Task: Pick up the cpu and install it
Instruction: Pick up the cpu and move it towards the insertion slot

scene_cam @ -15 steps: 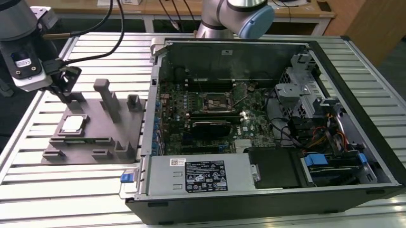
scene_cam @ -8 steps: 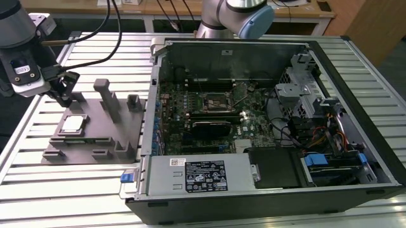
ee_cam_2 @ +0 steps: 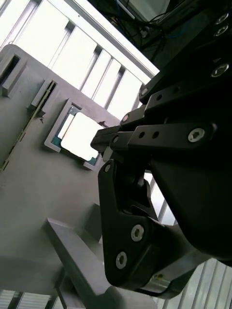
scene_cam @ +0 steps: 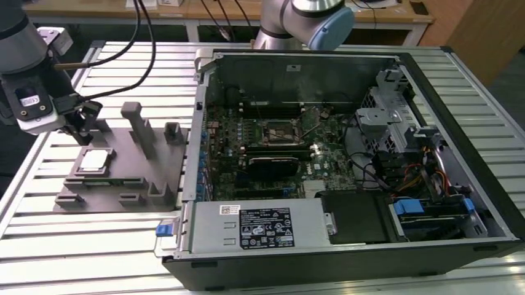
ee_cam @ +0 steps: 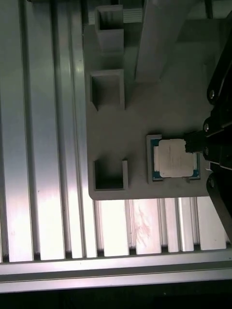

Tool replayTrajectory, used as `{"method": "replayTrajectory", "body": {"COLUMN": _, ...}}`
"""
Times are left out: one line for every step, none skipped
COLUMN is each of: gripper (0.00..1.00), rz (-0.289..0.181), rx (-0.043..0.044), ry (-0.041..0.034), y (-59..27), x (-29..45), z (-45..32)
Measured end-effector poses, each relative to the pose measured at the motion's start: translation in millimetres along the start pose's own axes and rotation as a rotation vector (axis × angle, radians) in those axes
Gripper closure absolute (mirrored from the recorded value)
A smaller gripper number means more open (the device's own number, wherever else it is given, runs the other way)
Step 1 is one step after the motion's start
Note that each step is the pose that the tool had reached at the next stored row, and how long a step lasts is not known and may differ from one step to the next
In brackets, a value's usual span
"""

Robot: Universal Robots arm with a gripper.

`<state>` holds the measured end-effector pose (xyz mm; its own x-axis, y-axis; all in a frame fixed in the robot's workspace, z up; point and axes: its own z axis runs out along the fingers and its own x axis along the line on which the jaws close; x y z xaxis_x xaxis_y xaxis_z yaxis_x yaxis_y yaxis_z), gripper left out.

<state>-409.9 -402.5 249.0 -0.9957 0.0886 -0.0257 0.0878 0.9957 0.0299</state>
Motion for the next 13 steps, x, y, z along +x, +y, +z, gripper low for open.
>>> {"method": "replayTrajectory", "body": {"gripper": 0.89, "rz": 0.000, "rx": 0.0000, "ry": -0.0001, "y": -0.8, "x": 0.2, "z": 1.8}}
{"method": "replayTrajectory", "body": {"gripper": 0.89, "rz": 0.000, "rx": 0.0000, "ry": 0.0000, "y": -1.7, "x": 0.5, "z": 3.7}}
{"method": "replayTrajectory", "body": {"gripper": 0.89, "rz": 0.000, "rx": -0.0001, "ry": -0.0001, "y": -2.1, "x": 1.0, "z": 5.5}}
{"method": "replayTrajectory", "body": {"gripper": 0.89, "rz": 0.001, "rx": 0.0000, "ry": 0.0000, "y": -2.5, "x": 1.5, "z": 7.2}}
{"method": "replayTrajectory", "body": {"gripper": 0.89, "rz": 0.001, "rx": 0.0000, "ry": -0.0001, "y": -3.0, "x": 1.9, "z": 9.0}}
{"method": "replayTrajectory", "body": {"gripper": 0.89, "rz": 0.001, "rx": -0.0001, "ry": -0.0002, "y": -3.4, "x": 2.2, "z": 10.8}}
{"method": "replayTrajectory", "body": {"gripper": 0.89, "rz": 0.001, "rx": 0.0000, "ry": -0.0002, "y": -3.8, "x": 2.6, "z": 12.6}}
{"method": "replayTrajectory", "body": {"gripper": 0.89, "rz": 0.001, "rx": -0.0001, "ry": -0.0002, "y": -4.1, "x": 3.0, "z": 14.4}}
{"method": "replayTrajectory", "body": {"gripper": 0.89, "rz": 0.001, "rx": -0.0001, "ry": -0.0002, "y": -4.4, "x": 3.5, "z": 16.3}}
{"method": "replayTrajectory", "body": {"gripper": 0.89, "rz": 0.002, "rx": 0.0000, "ry": -0.0001, "y": -4.5, "x": 4.0, "z": 18.1}}
{"method": "replayTrajectory", "body": {"gripper": 0.89, "rz": 0.002, "rx": 0.0001, "ry": -0.0001, "y": -4.6, "x": 4.6, "z": 19.8}}
{"method": "replayTrajectory", "body": {"gripper": 0.89, "rz": 0.002, "rx": 0.0001, "ry": -0.0001, "y": -4.7, "x": 5.1, "z": 21.6}}
{"method": "replayTrajectory", "body": {"gripper": 0.89, "rz": 0.002, "rx": 0.0000, "ry": -0.0002, "y": -4.8, "x": 5.6, "z": 23.4}}
